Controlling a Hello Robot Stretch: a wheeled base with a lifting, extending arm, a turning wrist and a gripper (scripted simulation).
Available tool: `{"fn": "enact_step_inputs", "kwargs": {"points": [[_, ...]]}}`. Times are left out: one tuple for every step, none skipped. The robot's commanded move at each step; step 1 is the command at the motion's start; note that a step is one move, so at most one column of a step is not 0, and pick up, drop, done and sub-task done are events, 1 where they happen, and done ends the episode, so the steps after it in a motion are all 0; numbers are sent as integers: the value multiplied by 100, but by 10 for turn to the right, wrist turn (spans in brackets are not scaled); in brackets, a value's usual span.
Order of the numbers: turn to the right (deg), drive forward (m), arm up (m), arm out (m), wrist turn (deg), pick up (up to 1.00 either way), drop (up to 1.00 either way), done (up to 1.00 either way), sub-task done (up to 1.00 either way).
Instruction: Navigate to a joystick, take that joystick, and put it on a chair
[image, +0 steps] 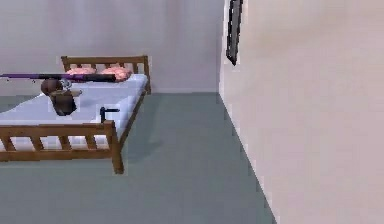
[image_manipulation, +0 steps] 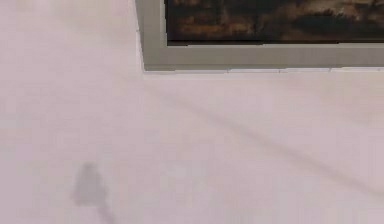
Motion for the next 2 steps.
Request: {"fn": "enact_step_inputs", "kwargs": {"points": [[0,30,0,0,0,0,0,0,0],[0,100,0,0,0,0,0,0,0]]}}
